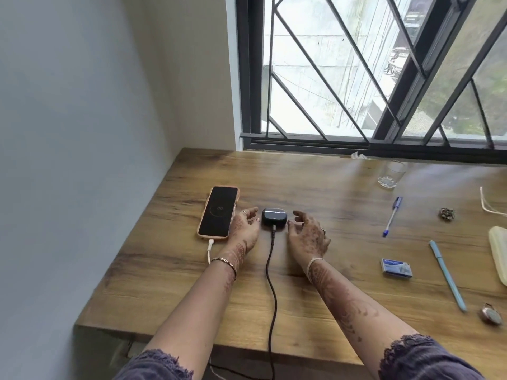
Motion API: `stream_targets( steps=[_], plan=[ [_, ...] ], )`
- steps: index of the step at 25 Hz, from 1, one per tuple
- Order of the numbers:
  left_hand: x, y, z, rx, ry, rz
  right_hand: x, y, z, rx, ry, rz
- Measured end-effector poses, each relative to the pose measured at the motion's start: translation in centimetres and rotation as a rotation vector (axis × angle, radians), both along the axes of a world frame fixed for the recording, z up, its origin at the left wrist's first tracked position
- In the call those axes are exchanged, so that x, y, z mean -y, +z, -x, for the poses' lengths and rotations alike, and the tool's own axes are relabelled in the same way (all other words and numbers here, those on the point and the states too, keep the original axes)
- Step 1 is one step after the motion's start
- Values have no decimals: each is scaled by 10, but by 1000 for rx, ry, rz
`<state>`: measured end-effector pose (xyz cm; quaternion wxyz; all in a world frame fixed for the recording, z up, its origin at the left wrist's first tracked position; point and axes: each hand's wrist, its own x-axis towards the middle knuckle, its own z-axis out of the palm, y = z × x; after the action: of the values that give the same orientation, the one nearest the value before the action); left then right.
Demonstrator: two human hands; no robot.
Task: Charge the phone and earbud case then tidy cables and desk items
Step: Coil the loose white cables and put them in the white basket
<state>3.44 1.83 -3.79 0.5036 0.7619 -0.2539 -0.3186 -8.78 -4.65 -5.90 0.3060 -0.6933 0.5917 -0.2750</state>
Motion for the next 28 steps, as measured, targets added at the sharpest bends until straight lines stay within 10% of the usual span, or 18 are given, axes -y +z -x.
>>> stream_targets(
  steps=[7,28],
  plan=[
    [26,-16,12,42,34,-58,9,-3,-2,-222,87,76],
    [6,-17,17,-230,84,299,8,-6,-1,-19,112,155]
  ],
)
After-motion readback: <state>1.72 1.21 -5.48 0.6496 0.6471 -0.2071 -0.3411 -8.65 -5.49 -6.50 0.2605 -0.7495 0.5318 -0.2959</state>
